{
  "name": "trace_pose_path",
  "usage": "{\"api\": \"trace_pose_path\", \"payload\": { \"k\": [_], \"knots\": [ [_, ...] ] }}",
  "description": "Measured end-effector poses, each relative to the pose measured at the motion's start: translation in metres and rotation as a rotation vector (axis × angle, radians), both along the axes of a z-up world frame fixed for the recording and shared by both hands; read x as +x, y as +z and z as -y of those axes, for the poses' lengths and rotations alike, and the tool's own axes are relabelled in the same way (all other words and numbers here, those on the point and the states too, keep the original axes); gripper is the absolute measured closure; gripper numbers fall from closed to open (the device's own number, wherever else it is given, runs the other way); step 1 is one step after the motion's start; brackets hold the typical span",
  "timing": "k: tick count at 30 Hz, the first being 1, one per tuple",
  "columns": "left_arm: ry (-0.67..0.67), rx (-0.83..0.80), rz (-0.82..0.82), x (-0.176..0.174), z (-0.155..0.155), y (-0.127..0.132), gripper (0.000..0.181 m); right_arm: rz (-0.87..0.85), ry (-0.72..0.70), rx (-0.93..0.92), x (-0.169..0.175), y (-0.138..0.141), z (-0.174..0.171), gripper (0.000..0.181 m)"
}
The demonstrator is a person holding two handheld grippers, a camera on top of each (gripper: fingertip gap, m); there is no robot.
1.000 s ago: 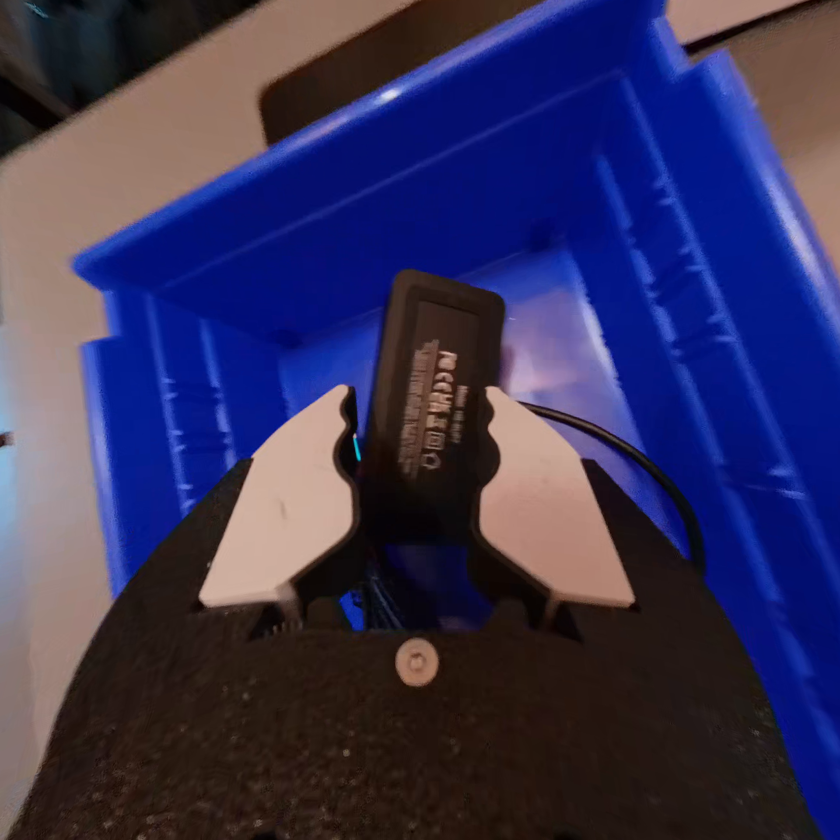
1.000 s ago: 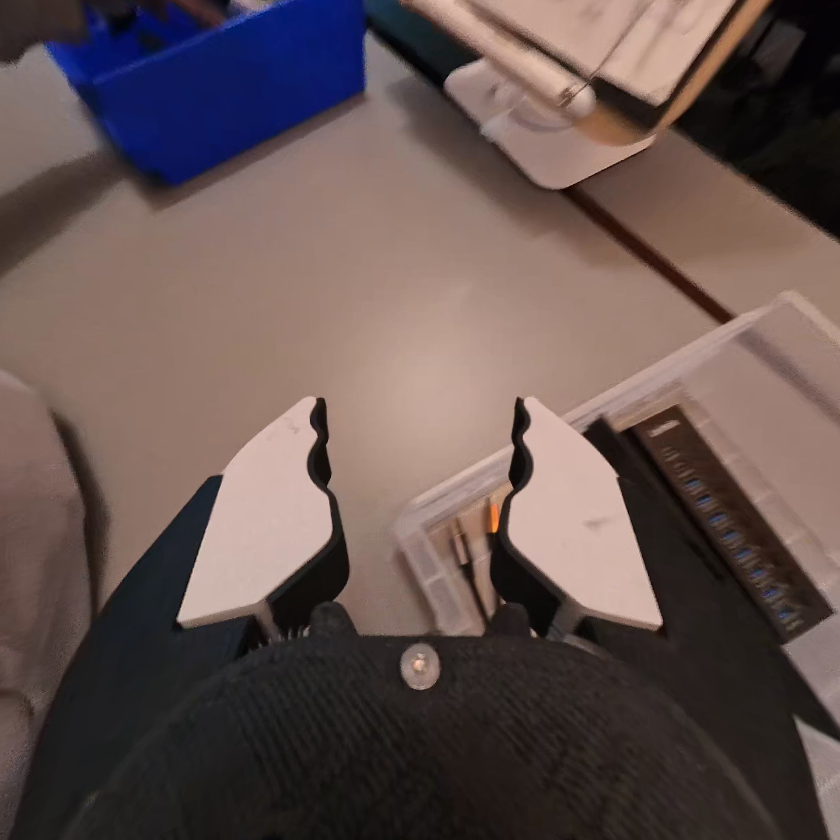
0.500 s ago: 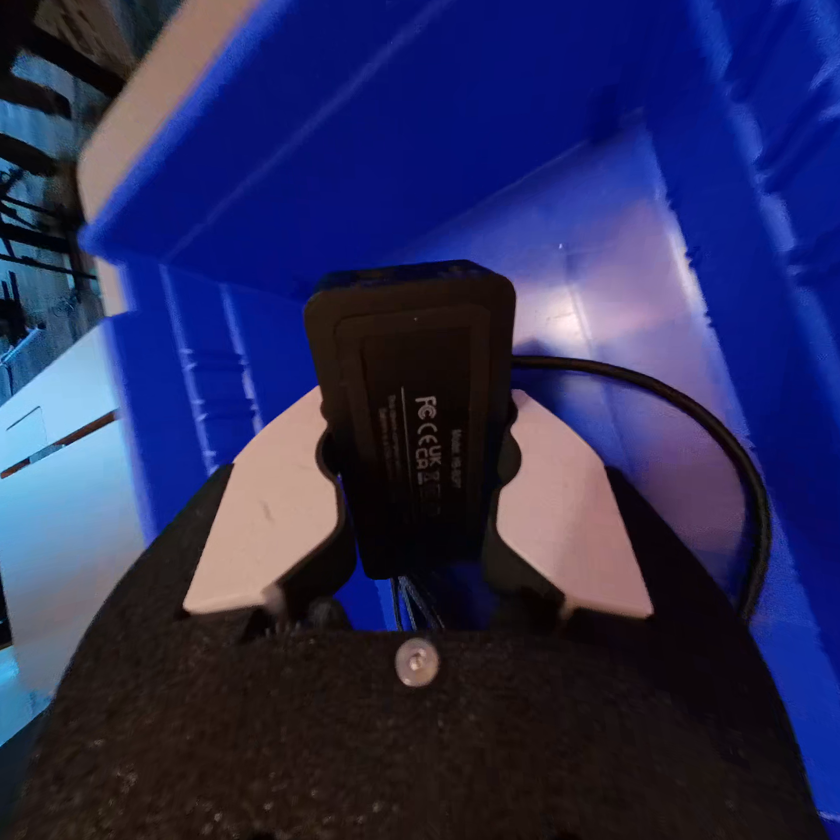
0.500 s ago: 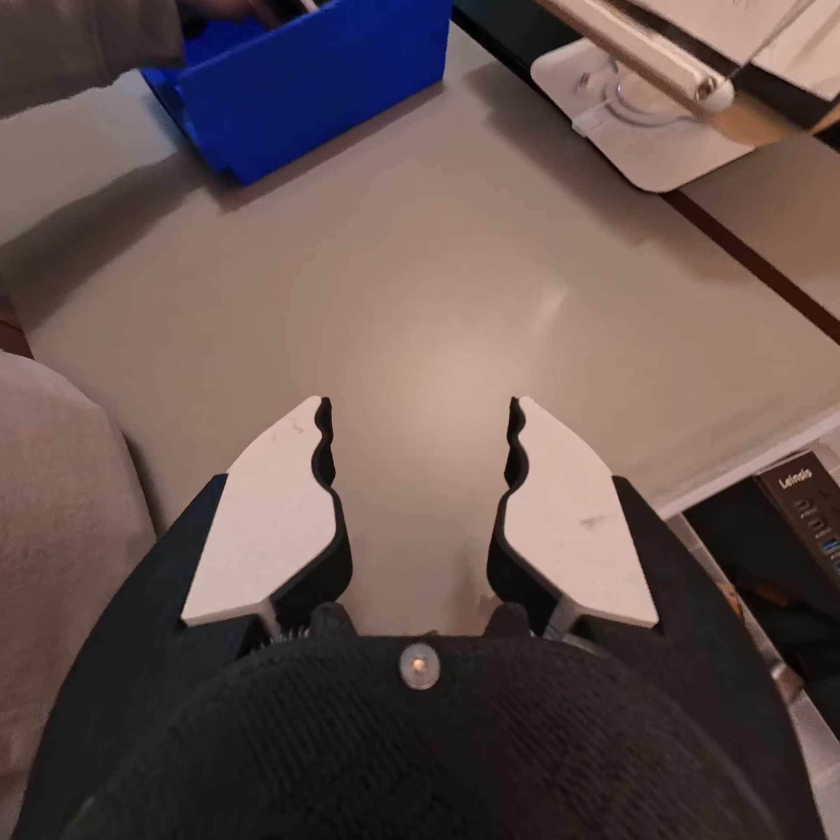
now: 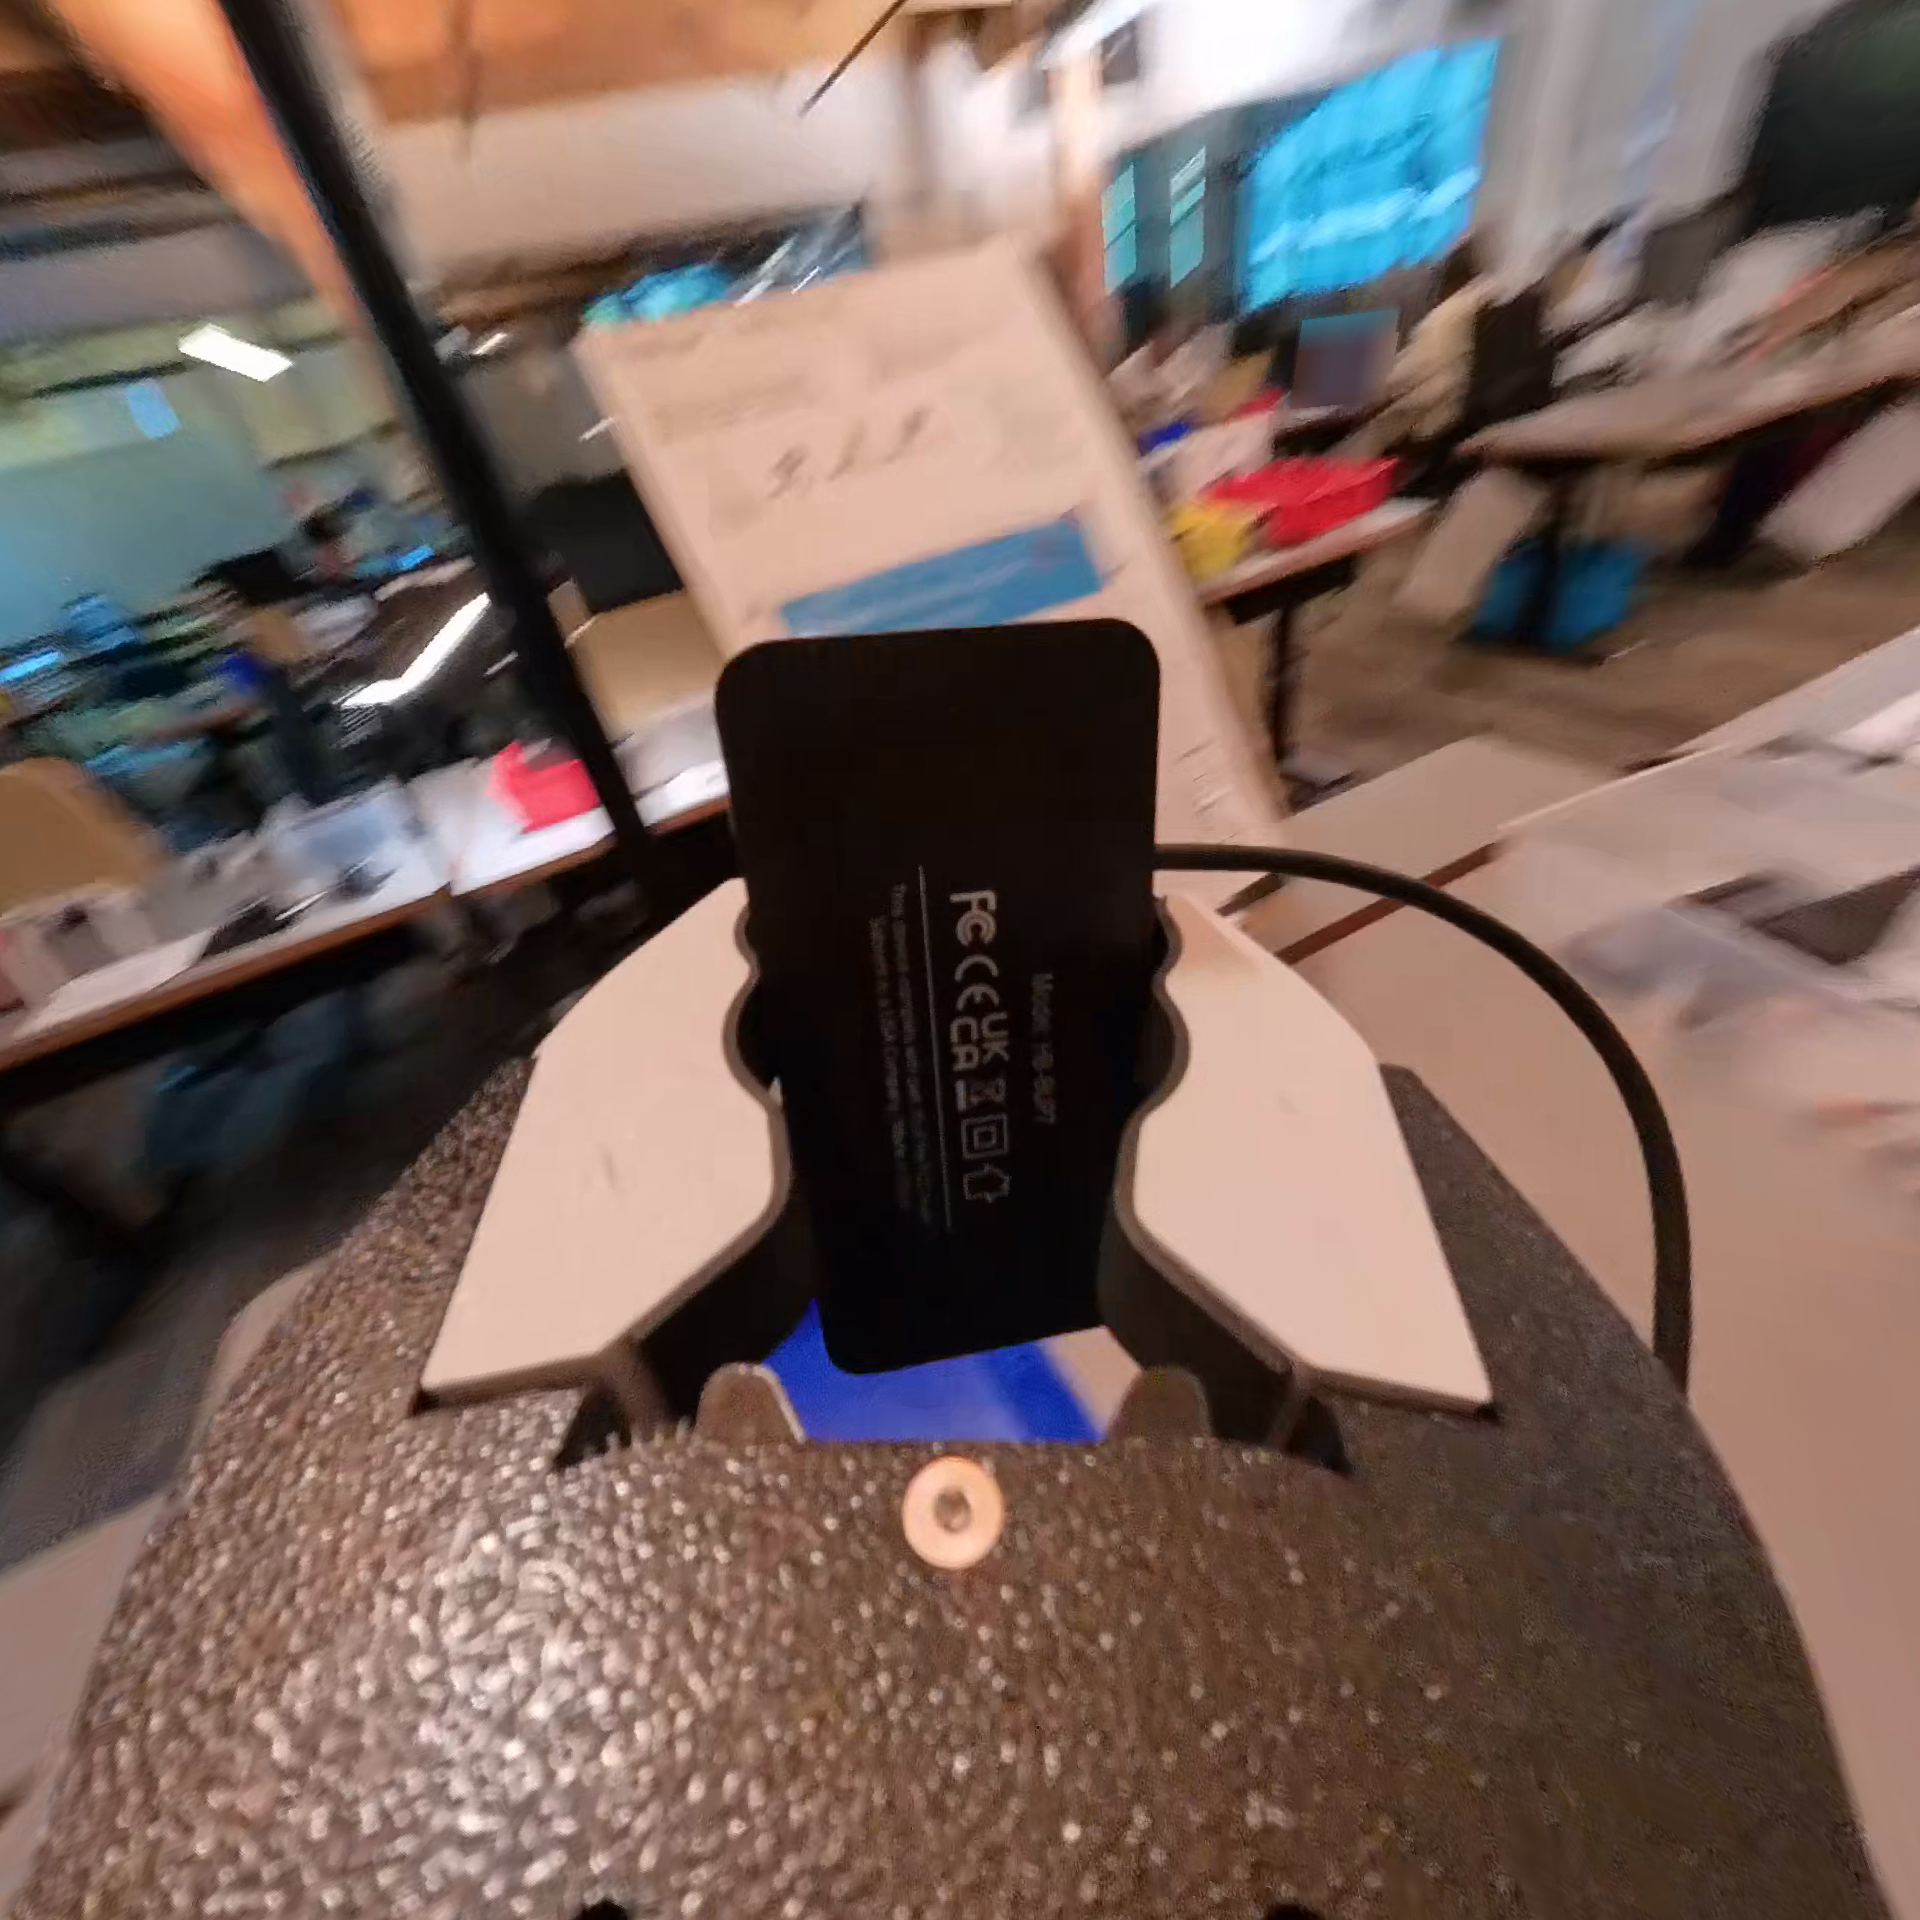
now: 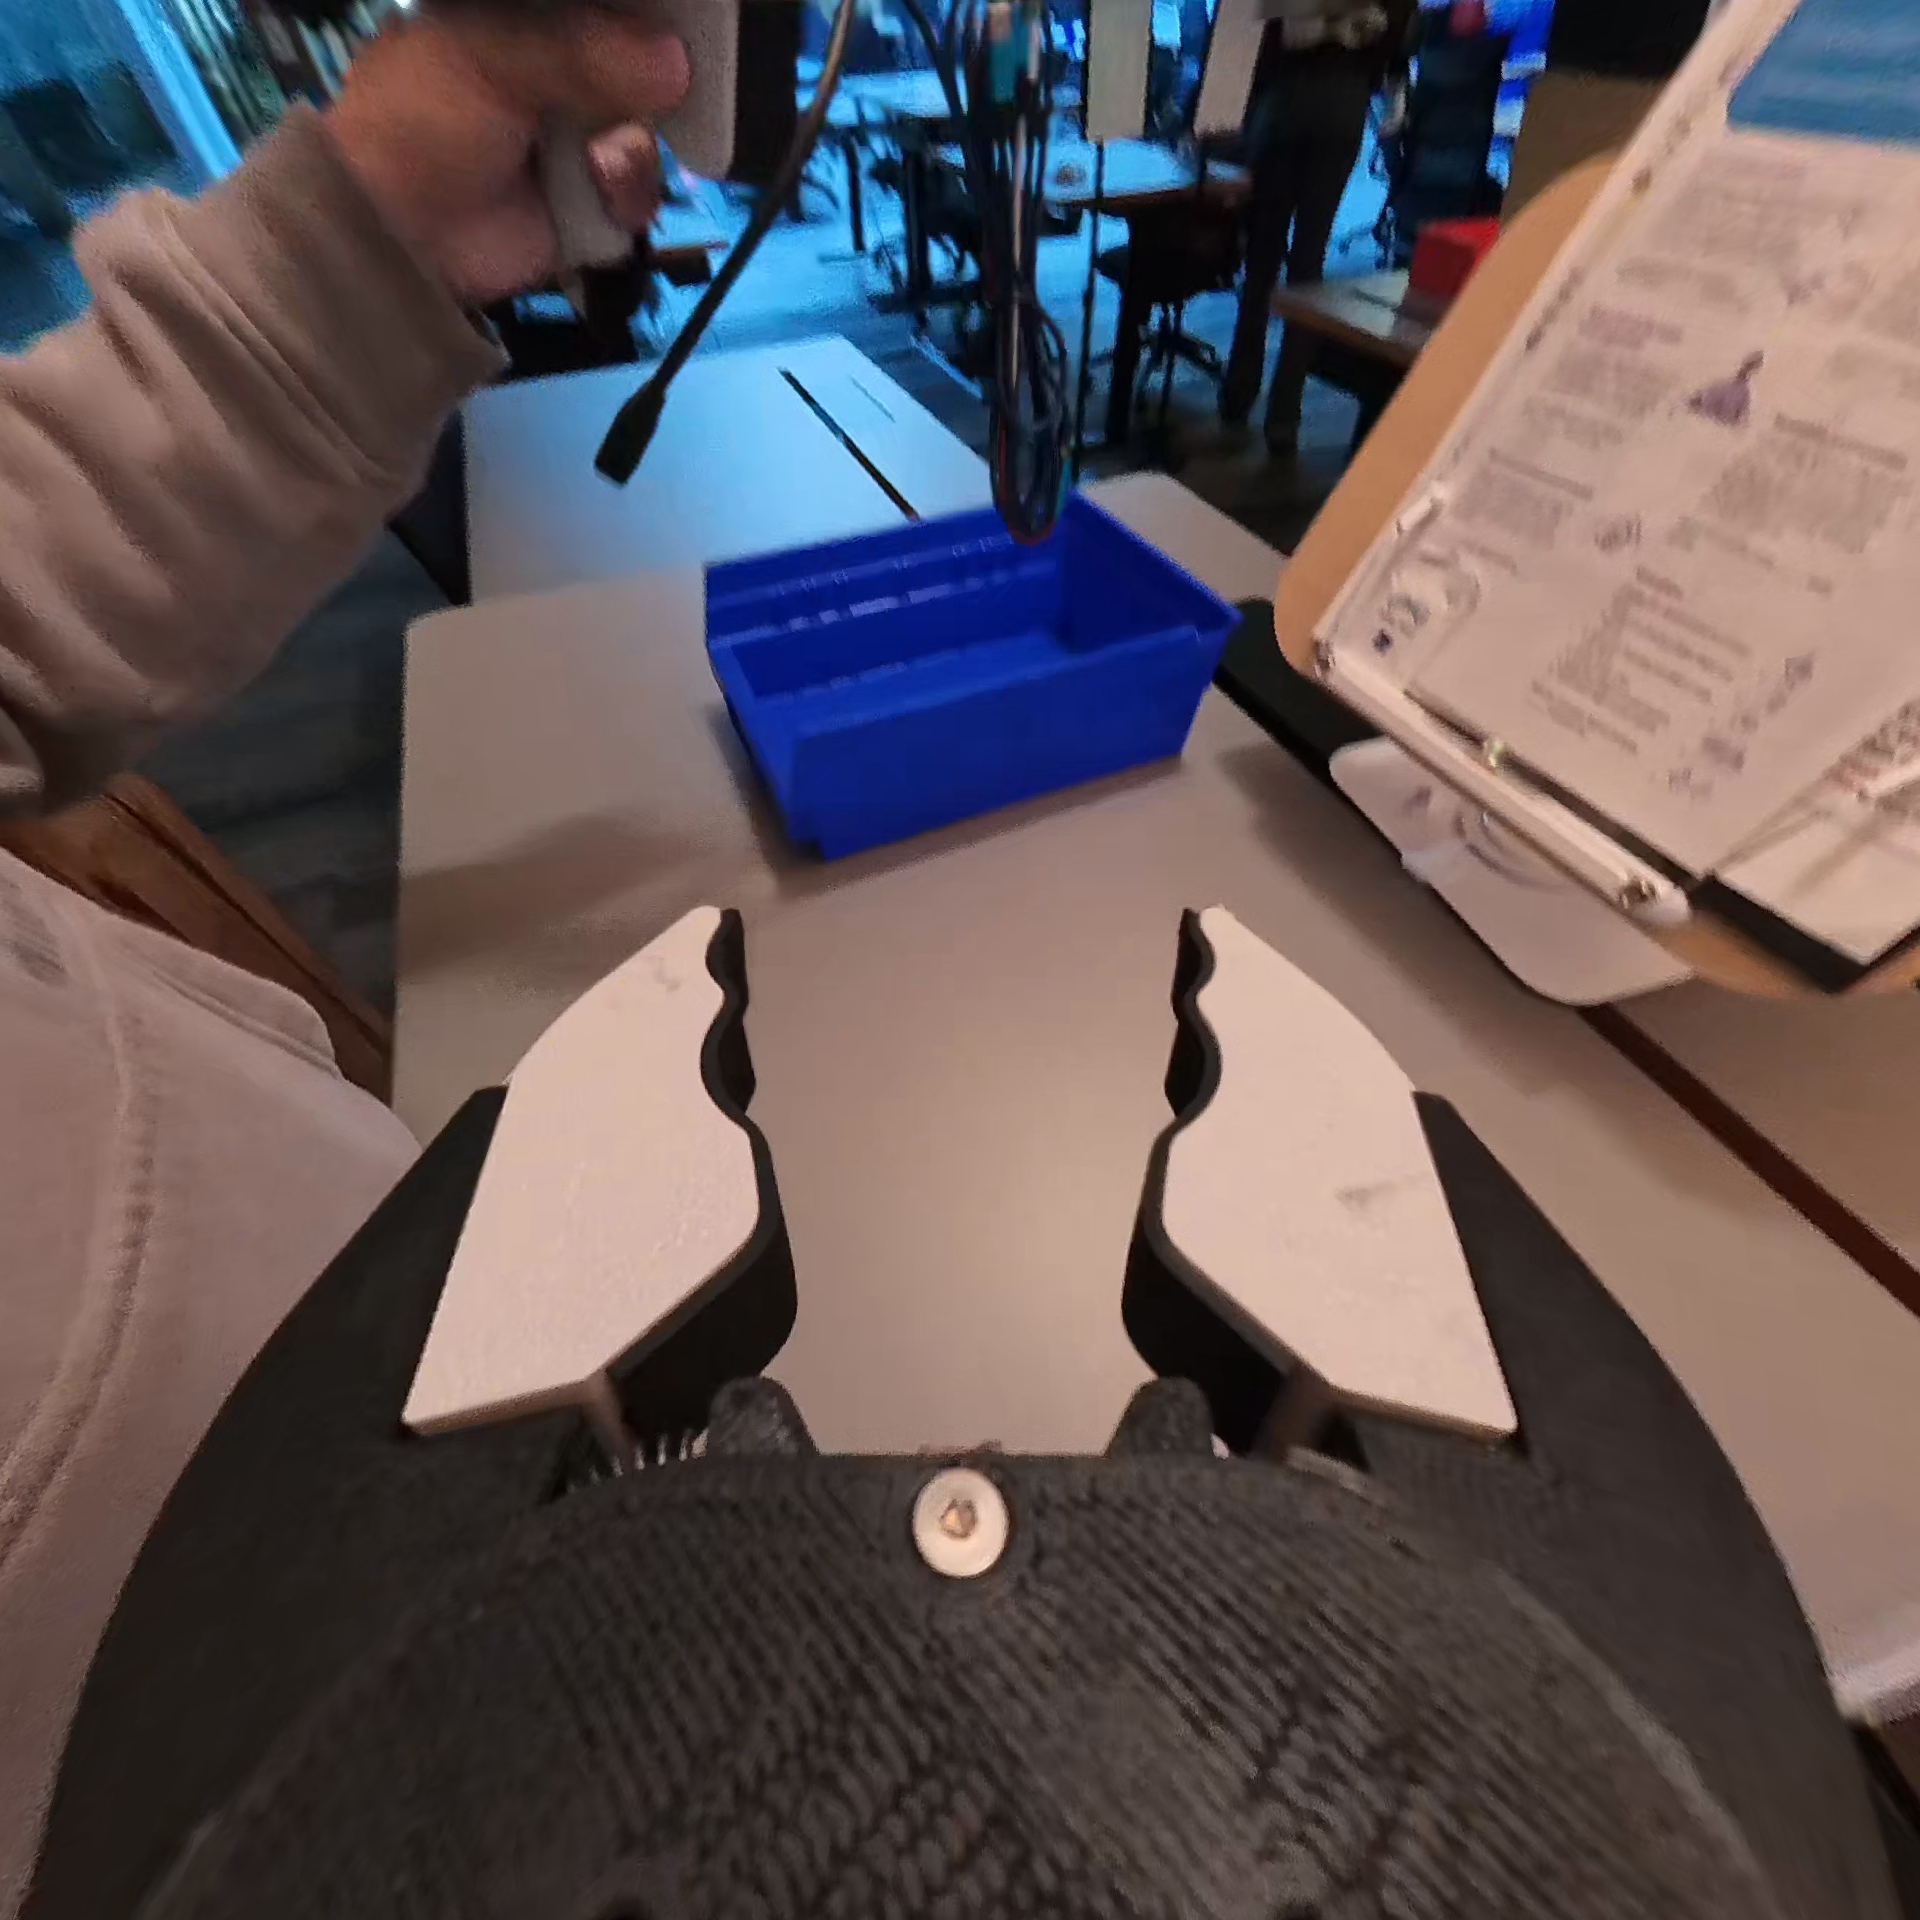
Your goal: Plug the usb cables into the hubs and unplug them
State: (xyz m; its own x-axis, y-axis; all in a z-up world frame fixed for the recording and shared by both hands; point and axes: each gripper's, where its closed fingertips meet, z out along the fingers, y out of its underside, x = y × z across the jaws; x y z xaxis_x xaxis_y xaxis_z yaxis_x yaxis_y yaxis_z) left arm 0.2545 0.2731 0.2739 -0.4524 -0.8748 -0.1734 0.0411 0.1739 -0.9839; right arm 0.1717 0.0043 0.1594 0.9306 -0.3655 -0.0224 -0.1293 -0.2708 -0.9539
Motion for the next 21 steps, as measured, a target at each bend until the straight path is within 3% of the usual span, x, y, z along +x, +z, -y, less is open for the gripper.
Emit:
{"api": "trace_pose_path", "payload": {
  "k": [1,5,9,12,16,21],
  "knots": [
    [-0.077,-0.028,0.024,-0.010,0.016,0.007,0.114,0.016,0.015,0.026,-0.002,0.010,-0.003,0.102],
    [-0.398,-0.143,0.034,-0.043,0.085,-0.006,0.115,0.093,0.045,0.088,-0.010,0.041,-0.013,0.101],
    [-0.635,-0.164,-0.057,-0.069,0.153,-0.067,0.115,0.152,0.087,0.064,-0.017,0.044,-0.031,0.096],
    [-0.795,-0.198,-0.082,-0.092,0.194,-0.099,0.115,0.149,0.123,0.061,-0.022,0.040,-0.046,0.093],
    [-0.913,-0.173,-0.144,-0.107,0.224,-0.129,0.115,0.145,0.145,0.056,-0.020,0.030,-0.049,0.091],
    [-1.018,-0.157,-0.146,-0.116,0.236,-0.139,0.116,0.129,0.253,0.064,-0.031,0.015,-0.048,0.096]
  ]
}}
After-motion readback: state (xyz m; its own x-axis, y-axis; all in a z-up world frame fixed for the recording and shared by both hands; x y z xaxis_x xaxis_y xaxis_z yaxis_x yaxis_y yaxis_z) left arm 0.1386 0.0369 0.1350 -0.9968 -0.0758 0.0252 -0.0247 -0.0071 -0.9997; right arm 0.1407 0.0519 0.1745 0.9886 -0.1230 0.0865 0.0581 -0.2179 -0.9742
